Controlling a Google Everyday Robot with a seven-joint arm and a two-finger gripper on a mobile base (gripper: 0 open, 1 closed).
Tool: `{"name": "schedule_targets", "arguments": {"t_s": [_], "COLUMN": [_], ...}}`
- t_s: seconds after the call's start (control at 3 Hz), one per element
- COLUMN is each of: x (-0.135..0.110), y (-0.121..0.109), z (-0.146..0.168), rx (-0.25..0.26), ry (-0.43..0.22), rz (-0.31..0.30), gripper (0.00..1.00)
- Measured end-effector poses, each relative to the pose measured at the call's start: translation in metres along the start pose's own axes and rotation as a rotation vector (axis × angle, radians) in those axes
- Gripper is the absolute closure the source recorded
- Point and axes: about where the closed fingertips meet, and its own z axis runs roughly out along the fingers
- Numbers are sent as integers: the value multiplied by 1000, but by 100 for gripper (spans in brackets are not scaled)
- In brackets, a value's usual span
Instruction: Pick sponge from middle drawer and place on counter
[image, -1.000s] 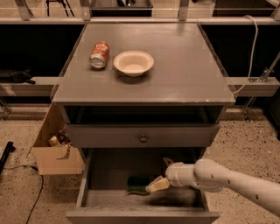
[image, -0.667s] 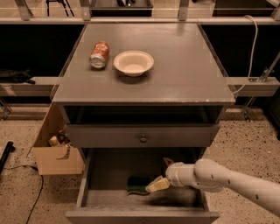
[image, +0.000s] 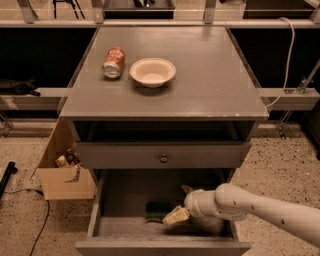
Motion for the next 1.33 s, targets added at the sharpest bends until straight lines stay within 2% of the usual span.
{"name": "schedule_targets", "arguments": {"t_s": [0.33, 1.0, 1.33], "x": [7, 2, 2], "y": [7, 30, 31], "z": [16, 44, 44], "rx": [-22, -62, -62], "ry": [18, 31, 32], "rz": [1, -26, -26], "gripper": [0, 0, 18]}}
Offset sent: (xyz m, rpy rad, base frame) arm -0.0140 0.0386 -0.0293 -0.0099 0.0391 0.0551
